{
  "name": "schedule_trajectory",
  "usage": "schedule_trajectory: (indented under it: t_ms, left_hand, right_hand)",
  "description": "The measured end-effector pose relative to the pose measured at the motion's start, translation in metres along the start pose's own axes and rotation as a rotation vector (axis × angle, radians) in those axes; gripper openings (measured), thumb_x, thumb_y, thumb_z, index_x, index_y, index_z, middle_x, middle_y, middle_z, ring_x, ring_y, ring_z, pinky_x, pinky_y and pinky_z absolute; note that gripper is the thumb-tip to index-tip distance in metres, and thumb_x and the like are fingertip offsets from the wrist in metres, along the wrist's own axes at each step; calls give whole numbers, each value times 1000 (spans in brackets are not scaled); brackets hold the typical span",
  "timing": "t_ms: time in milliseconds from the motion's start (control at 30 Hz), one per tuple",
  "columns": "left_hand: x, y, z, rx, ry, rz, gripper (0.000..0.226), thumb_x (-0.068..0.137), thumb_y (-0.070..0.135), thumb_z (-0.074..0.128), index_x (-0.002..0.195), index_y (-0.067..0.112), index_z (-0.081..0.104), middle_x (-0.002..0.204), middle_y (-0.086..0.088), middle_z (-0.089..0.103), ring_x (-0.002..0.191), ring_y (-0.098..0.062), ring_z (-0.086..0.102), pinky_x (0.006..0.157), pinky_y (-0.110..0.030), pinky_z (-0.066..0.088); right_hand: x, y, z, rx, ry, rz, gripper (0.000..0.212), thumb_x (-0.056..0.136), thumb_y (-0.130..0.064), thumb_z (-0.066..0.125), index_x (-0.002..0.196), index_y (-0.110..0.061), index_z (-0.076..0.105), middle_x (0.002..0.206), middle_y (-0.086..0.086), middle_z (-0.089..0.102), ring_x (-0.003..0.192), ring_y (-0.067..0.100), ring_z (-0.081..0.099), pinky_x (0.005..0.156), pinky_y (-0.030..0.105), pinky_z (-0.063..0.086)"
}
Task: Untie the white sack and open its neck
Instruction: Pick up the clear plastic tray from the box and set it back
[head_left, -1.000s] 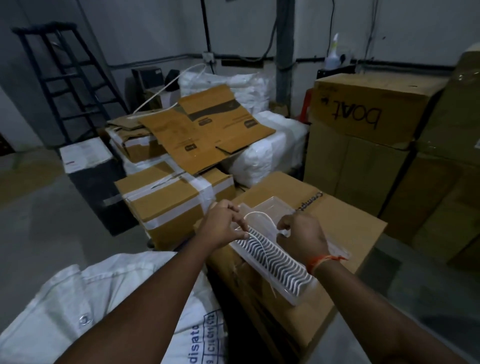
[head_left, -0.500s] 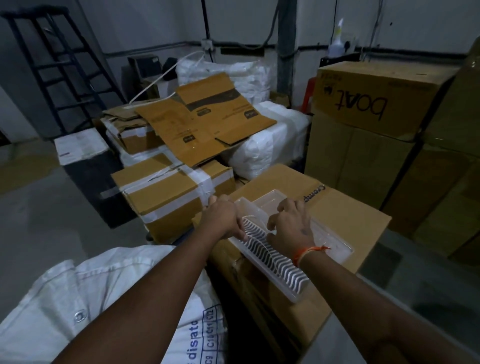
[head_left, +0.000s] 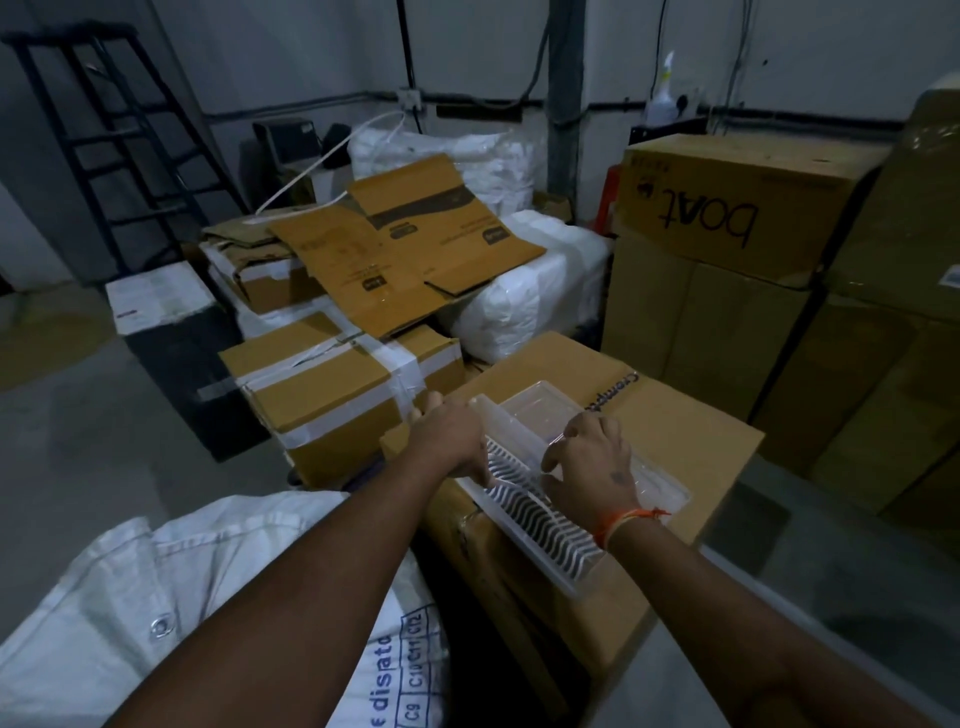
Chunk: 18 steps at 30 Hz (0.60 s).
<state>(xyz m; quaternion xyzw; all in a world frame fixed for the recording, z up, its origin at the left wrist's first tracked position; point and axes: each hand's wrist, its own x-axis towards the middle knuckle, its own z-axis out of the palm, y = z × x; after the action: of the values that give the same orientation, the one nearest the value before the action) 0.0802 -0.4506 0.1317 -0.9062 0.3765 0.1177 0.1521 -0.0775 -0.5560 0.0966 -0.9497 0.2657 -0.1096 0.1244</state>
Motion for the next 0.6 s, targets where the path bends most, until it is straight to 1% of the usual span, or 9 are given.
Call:
schedule_trajectory:
  t_ms: [67,133,233,300,367,433,500,567,600]
  left_hand:
    - [-1,3,0,-9,16,-19,92,69,73,78,145,25,57,160,-3,32,140,-39,29,110,-54,39]
    - [-2,8,-1,-28,26,-43,95,70,68,81,147,20,54,163,-2,29,141,-38,28,111,-53,38]
    - [-3,13,-1,-50,43,-68,96,71,64,83,147,15,51,163,-3,29,142,-37,28,113,-53,36]
    - [-3,14,0,-63,55,-70,94,69,64,84,144,16,55,163,-2,29,142,-36,28,112,-53,36]
    - [-4,14,2,-78,62,-70,92,68,64,85,143,19,57,165,1,27,143,-36,27,111,-52,35]
    - [-6,13,2,-89,57,-63,85,69,61,85,141,23,61,166,3,24,144,-36,25,111,-53,33]
    - [-9,12,-1,-116,23,-44,75,75,55,84,140,24,62,167,2,21,145,-38,22,111,-54,32]
    - [-12,10,-6,-162,-10,-14,58,82,48,78,135,27,66,167,0,22,146,-39,21,111,-54,31]
    - [-13,9,-8,-199,-3,3,45,85,45,74,128,32,71,165,-1,26,145,-39,22,110,-53,31]
  right_hand:
    - [-4,3,-4,61,53,15,15,88,-42,71,95,-31,78,120,0,48,114,23,36,93,39,42]
    - [-9,6,-9,87,47,15,16,88,-45,70,93,-32,79,123,0,49,115,23,35,91,38,41]
    - [-18,7,-16,75,-76,12,24,83,-54,74,93,-33,80,137,1,45,125,25,31,100,43,37]
    - [-22,6,-17,68,-155,17,26,78,-54,77,90,-32,81,148,1,39,132,27,26,104,47,34]
    - [-26,4,-17,67,-206,14,25,76,-53,79,87,-30,81,156,0,33,137,30,23,105,50,31]
    - [-29,3,-15,78,-207,13,18,77,-46,79,84,-29,80,159,0,30,139,30,21,106,50,29]
    - [-30,1,-12,72,-167,12,13,80,-38,76,85,-27,79,158,0,30,138,30,21,106,49,27]
    - [-30,-2,-7,12,-144,-6,17,84,-36,72,94,-24,79,158,2,29,137,31,21,104,49,27]
    - [-30,-2,-4,-20,-143,-20,22,85,-37,71,100,-22,79,158,4,29,136,31,21,103,49,28]
